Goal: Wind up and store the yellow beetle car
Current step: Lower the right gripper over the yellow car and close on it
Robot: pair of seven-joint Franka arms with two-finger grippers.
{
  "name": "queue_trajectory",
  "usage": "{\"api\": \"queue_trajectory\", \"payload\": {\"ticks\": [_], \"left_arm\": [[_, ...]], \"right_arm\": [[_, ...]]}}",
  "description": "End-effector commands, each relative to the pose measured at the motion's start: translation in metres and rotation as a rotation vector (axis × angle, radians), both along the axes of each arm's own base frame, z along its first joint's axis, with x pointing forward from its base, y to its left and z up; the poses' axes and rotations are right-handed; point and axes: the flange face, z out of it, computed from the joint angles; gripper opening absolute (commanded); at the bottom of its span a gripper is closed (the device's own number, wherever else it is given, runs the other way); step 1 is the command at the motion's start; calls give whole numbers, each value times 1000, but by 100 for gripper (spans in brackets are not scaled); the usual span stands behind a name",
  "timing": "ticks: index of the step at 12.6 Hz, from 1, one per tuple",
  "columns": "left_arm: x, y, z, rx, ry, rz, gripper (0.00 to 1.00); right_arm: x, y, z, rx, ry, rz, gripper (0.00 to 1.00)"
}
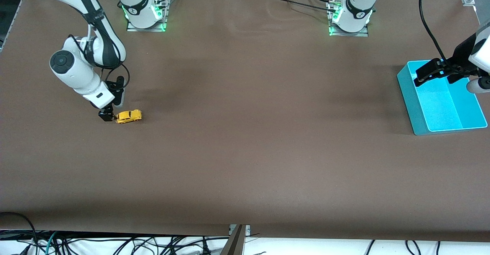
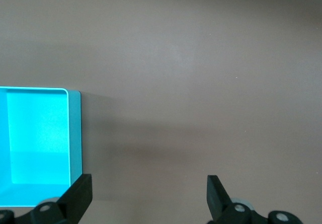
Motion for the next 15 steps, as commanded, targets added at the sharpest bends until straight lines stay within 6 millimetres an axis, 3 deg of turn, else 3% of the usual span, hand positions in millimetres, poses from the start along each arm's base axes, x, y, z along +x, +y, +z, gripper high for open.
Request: {"api": "queue_trajectory", "payload": {"ticks": [1,4,8,9,10,11,13,15], "left_arm": [[4,-2,5,-19,-7,-13,100],[4,-2,5,-19,-7,-13,100],[4,-2,5,-19,-9,-13,100],[4,-2,5,-19,-9,-13,100],[4,-2,5,-19,-7,-13,100],[4,-2,5,-19,-7,-13,100],[4,-2,5,-19,-7,-13,100],[4,-2,5,-19,-7,-13,100]], "right_arm": [[1,11,-14,4,-36,81,99],[2,21,-18,8,-44,102,98],[2,30,-25,14,-54,118,80],[3,30,-25,15,-56,116,74],[3,30,-26,14,-54,115,56],[4,30,-25,15,-56,115,46],[4,30,-25,17,-56,105,29],[4,28,-25,24,-57,83,19]]}}
